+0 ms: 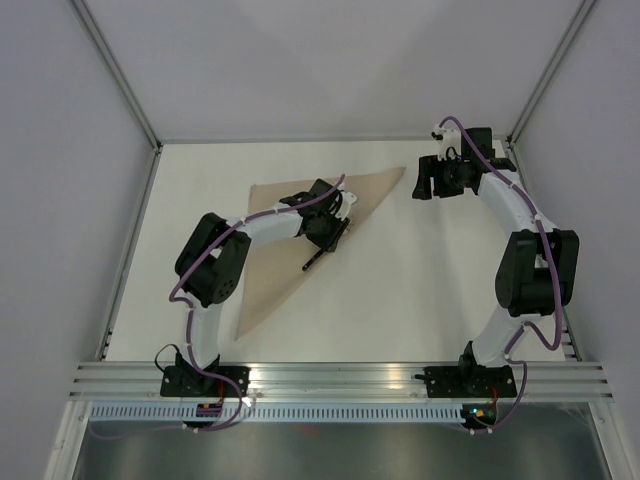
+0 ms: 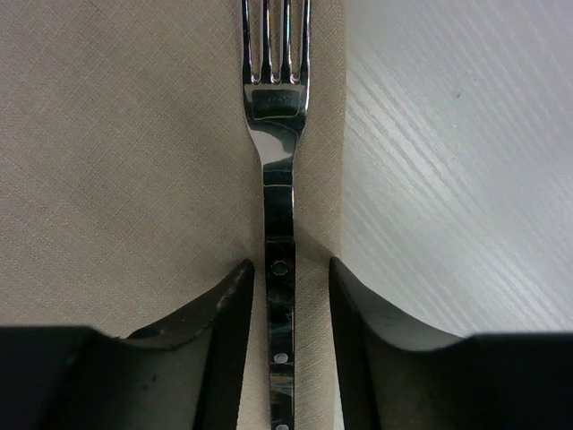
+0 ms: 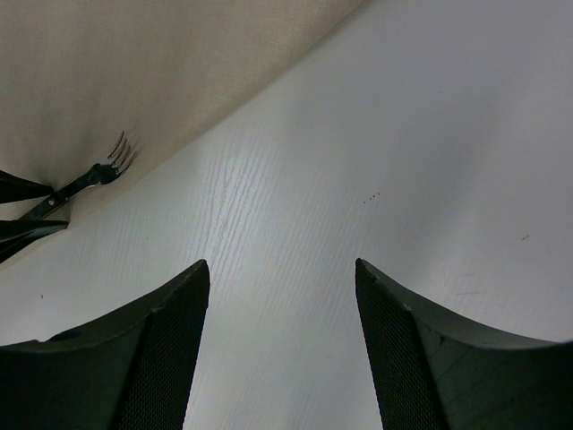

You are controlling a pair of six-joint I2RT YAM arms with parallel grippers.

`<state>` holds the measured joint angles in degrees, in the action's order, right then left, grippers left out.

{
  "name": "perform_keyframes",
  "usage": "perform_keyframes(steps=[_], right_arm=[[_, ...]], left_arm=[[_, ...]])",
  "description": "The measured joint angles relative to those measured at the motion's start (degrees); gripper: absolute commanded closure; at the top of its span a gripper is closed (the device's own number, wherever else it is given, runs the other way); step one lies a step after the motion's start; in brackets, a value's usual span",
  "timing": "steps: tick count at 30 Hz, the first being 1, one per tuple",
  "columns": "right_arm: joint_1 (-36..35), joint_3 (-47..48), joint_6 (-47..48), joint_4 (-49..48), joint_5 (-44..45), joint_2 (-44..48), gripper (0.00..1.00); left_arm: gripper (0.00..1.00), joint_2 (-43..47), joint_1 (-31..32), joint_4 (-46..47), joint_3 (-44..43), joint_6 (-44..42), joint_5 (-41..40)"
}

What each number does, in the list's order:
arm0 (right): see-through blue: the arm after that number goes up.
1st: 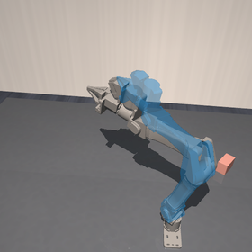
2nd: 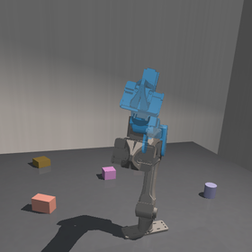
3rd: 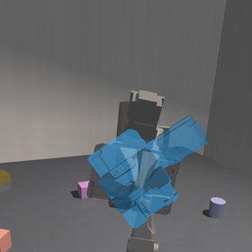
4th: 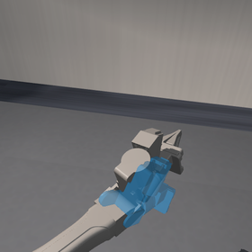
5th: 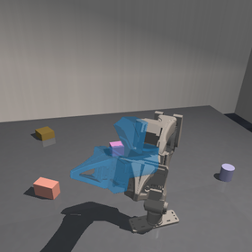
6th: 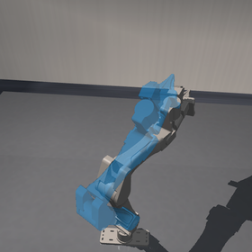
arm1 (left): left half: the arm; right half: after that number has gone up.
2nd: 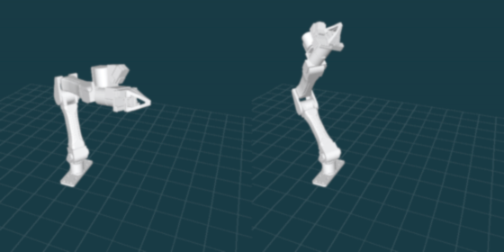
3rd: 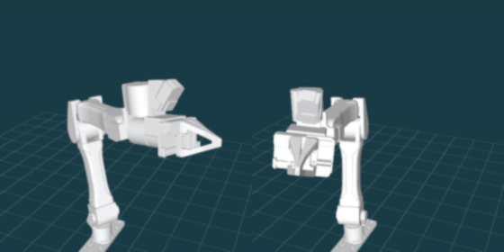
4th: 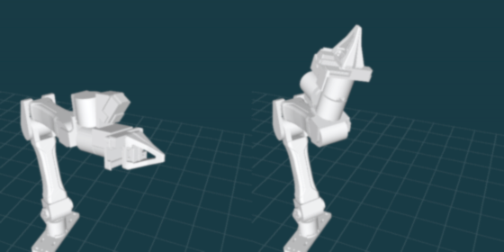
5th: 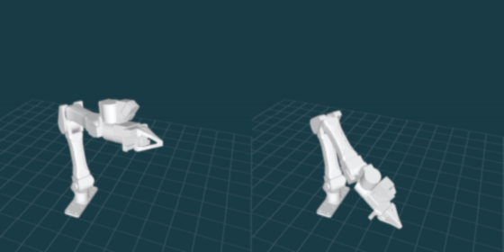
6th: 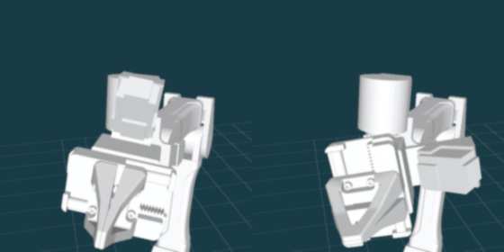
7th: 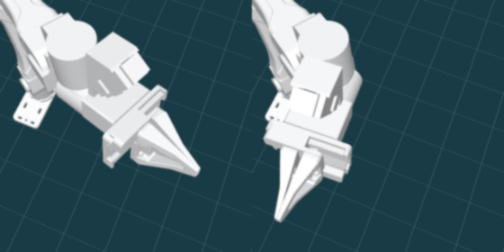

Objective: Fold the napkin, place the utensils inside, and roll it up
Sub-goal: Place the utensil onto the napkin

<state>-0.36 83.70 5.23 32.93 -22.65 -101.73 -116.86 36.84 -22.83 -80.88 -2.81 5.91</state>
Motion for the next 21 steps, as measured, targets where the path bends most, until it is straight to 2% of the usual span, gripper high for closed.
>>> perform_keyframes(steps=[12,17,21], right_arm=[[0.0,0.0,0.0,0.02,-0.11,0.0,0.27],[-0.04,0.11,0.2,0.39,-0.63,0.0,0.28],[-1.7,-0.07,0.92,0.39,0.37,0.61,0.27]], left_arm=[[0.37,1.16,-0.15,-0.63,-0.04,0.83,0.22],[0.35,8.7,-1.7,-0.63,-0.04,3.8,0.11],[0.38,17.42,-3.52,-0.68,-0.04,9.25,-4.63]])
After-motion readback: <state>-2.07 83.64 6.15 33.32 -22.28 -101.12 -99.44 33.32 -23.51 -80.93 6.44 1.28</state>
